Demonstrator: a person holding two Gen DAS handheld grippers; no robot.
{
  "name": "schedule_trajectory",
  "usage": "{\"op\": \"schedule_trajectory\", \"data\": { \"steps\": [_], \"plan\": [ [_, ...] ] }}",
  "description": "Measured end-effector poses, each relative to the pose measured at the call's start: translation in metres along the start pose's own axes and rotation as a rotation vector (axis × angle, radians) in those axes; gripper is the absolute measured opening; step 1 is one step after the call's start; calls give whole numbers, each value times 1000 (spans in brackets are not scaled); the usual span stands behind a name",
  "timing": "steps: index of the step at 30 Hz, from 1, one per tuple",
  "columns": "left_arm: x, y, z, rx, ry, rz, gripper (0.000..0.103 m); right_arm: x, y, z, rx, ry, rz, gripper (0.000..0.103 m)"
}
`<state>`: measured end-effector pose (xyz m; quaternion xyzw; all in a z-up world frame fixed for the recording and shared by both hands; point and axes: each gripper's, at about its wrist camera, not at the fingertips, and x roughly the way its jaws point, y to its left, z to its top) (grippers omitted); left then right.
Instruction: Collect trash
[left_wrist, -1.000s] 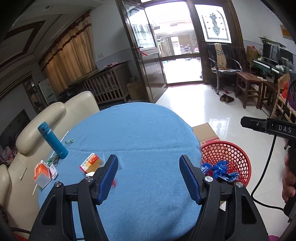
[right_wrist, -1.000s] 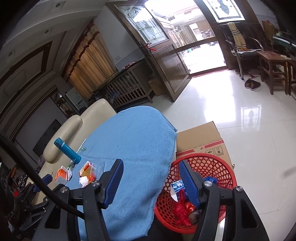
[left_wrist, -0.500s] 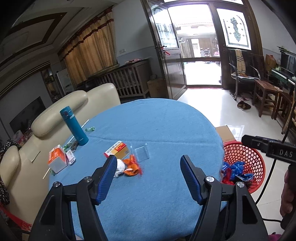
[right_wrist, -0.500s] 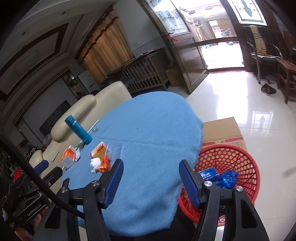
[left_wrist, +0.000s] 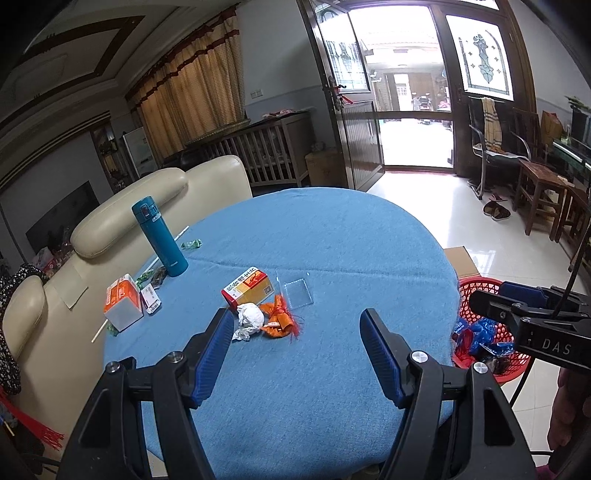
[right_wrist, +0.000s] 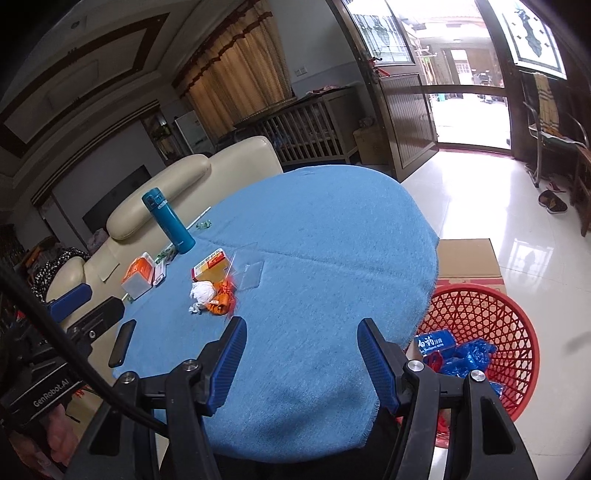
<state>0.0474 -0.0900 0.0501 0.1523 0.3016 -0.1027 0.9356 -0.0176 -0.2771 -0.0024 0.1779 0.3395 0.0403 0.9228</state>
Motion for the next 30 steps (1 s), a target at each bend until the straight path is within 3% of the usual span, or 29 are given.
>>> {"op": "schedule_trajectory", "data": {
  "steps": [30],
  "plan": [
    [9, -1, -4, 1, 32, 4, 72, 7, -7, -1, 21, 13, 3, 67]
  ]
}}
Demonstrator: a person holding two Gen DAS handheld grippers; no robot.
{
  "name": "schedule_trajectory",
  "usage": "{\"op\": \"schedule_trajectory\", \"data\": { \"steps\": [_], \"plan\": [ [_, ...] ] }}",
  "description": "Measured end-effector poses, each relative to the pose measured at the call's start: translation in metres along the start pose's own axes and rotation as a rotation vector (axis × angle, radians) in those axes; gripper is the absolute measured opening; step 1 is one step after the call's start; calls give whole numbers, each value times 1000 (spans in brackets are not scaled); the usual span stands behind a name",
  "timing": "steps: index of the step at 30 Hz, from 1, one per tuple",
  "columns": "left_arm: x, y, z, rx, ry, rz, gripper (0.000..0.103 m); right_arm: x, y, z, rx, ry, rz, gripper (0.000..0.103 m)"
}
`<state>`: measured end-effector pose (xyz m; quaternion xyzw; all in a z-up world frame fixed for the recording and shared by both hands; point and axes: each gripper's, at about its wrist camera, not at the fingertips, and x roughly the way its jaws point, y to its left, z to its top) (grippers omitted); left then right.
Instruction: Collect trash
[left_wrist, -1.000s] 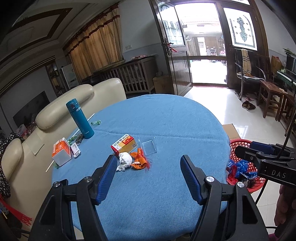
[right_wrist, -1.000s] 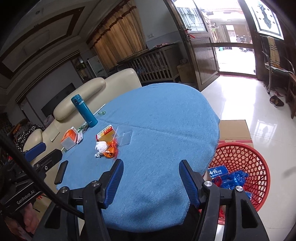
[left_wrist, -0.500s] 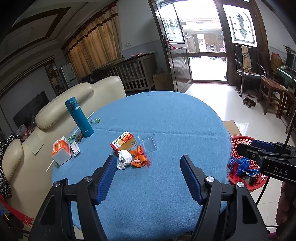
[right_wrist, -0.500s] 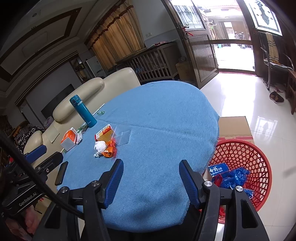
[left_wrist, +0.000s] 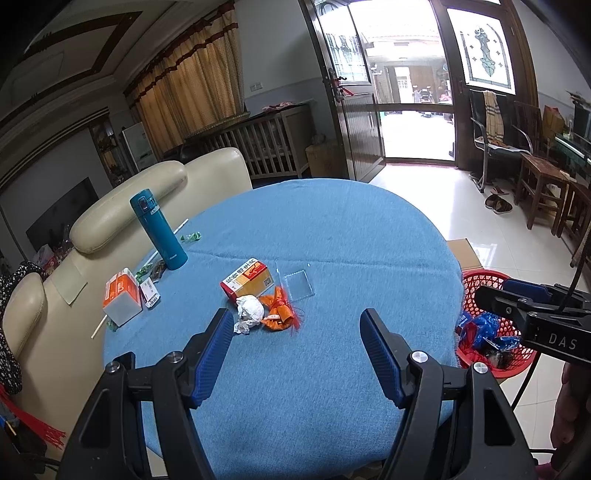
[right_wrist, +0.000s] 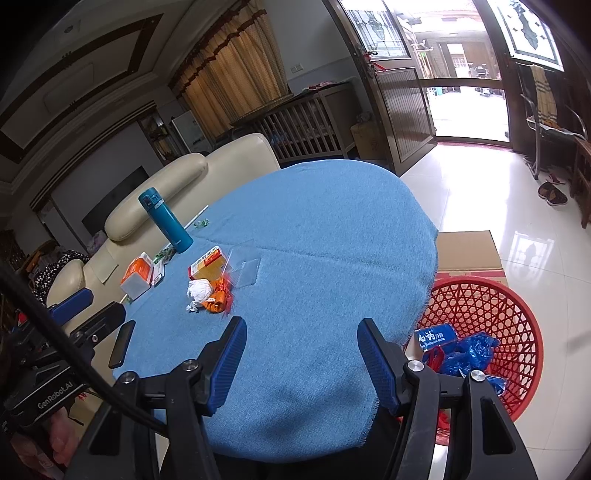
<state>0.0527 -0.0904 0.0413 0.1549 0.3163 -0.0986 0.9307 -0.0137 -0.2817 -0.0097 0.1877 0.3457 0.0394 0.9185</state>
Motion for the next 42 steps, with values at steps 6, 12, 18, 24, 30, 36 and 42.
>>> {"op": "schedule_trajectory", "data": {
  "steps": [6, 12, 18, 24, 30, 36, 42],
  "plan": [
    [3, 2, -1, -6, 8, 1, 72, 2, -2, -2, 2, 3, 0, 67],
    [4, 2, -2, -9, 12, 2, 72, 3, -3, -3, 3, 5, 0, 67],
    [5, 3, -3, -13, 18, -2, 72, 3, -2, -3, 1, 5, 0, 67],
    [7, 3, -4, -17, 24, -4, 72, 5, -4, -5, 5, 9, 0, 67],
    [7, 3, -4, -18, 25, -5, 72, 6, -4, -6, 5, 10, -1, 67],
    [6, 2, -5, -18, 27, -4, 72, 7, -5, -7, 6, 13, -2, 67],
    [7, 2, -6, -18, 29, -5, 72, 8, -5, -6, 6, 17, -3, 67]
  ]
}}
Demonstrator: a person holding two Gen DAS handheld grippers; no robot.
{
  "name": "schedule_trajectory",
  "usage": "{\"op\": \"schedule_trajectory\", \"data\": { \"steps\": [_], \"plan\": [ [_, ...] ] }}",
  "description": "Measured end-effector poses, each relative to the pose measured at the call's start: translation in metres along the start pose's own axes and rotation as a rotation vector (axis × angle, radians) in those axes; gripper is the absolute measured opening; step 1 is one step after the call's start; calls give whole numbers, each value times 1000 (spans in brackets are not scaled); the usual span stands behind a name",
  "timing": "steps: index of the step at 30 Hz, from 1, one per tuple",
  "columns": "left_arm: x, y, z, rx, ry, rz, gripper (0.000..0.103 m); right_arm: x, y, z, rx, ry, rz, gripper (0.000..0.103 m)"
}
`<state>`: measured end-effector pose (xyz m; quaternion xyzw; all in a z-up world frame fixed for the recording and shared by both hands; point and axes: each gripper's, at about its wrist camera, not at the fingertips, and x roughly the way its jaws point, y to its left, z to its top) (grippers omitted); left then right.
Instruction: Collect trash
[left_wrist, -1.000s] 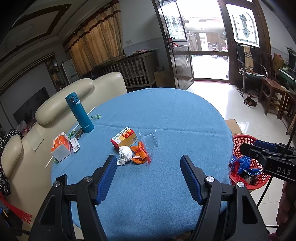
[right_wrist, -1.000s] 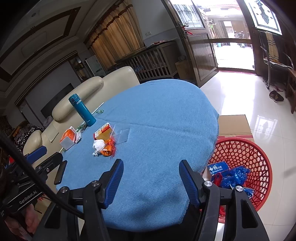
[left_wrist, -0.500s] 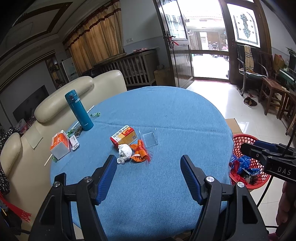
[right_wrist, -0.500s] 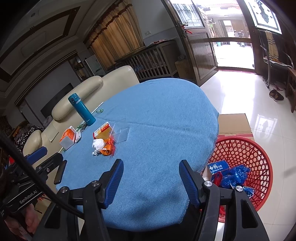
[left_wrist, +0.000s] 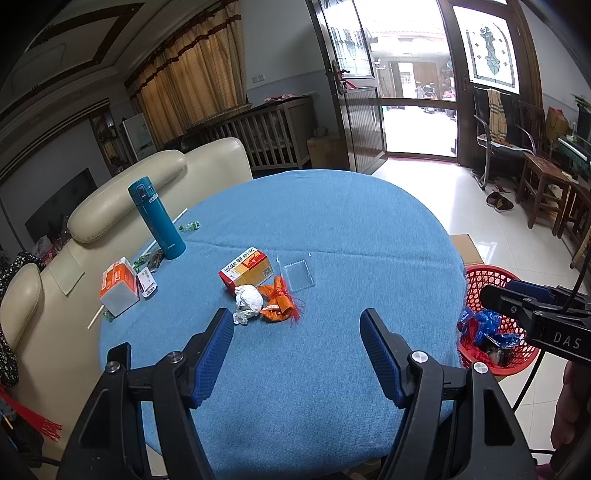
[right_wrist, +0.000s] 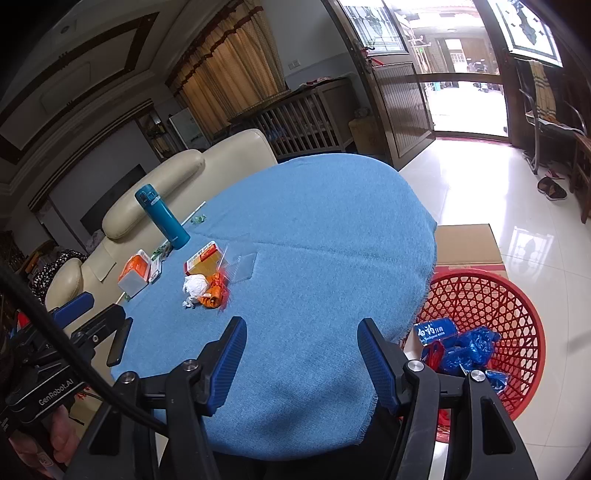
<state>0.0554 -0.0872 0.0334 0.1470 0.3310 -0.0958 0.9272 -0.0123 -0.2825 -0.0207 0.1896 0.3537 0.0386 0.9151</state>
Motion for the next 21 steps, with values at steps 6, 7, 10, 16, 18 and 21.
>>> {"op": "schedule_trajectory", "data": {
  "steps": [6, 7, 10, 16, 18, 21],
  "plan": [
    [3, 0, -3, -3, 8, -3, 72, 0, 0, 0, 1, 2, -1, 67],
    [3, 0, -4, -3, 10, -4, 72, 0, 0, 0, 1, 2, -1, 67],
    [4, 0, -4, -3, 11, -3, 72, 1, -1, -1, 1, 5, -1, 67],
    [5, 0, -2, 0, 13, -5, 72, 2, -1, -1, 0, 7, -1, 67],
    [5, 0, -1, -1, 12, -6, 72, 2, -1, -1, 0, 6, 0, 67],
    [5, -1, -1, 0, 12, -6, 72, 3, -1, -1, -1, 7, 0, 67]
  ]
}}
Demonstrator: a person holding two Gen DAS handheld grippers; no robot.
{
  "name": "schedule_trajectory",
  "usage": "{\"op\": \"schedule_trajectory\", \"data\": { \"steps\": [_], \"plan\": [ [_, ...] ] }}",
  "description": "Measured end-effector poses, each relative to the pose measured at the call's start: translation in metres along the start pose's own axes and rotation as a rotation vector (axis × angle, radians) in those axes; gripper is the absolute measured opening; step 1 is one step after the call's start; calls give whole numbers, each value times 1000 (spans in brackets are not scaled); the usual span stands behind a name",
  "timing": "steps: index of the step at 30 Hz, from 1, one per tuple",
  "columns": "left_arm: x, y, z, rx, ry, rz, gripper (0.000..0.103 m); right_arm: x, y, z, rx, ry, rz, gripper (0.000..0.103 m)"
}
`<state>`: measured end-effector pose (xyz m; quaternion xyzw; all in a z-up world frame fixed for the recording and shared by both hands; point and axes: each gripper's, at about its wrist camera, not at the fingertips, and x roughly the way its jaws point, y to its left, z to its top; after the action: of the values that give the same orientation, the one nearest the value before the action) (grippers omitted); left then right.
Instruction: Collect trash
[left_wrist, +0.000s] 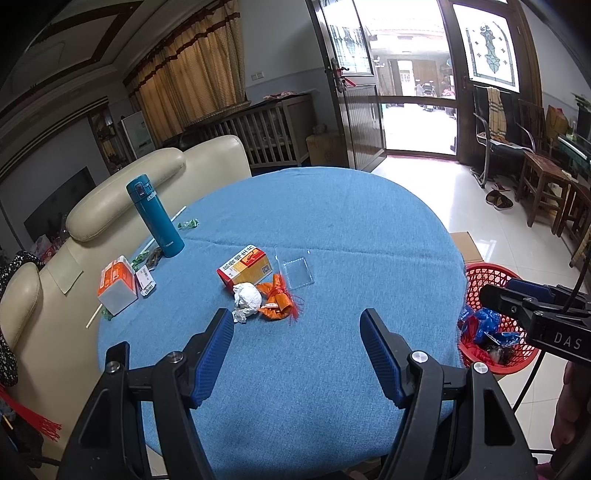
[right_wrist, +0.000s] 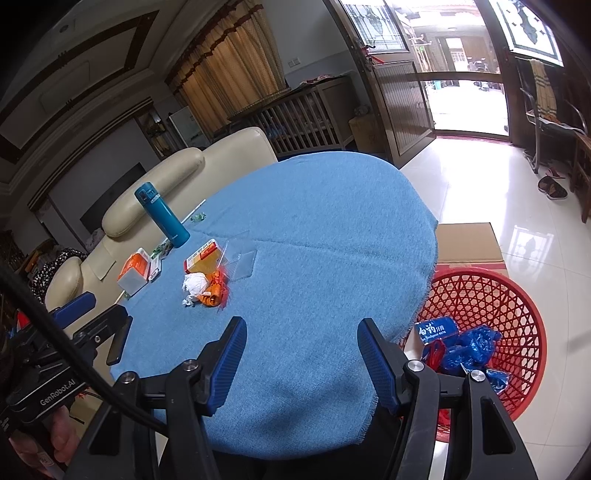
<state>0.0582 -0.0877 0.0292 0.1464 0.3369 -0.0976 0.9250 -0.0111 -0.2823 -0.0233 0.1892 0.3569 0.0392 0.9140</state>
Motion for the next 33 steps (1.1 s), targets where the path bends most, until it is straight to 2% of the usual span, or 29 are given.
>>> {"op": "schedule_trajectory", "data": {
  "steps": [33],
  "plan": [
    [6, -1, -1, -10, 28, -13, 72, 1, 1, 1, -1, 4, -2, 67]
  ]
}}
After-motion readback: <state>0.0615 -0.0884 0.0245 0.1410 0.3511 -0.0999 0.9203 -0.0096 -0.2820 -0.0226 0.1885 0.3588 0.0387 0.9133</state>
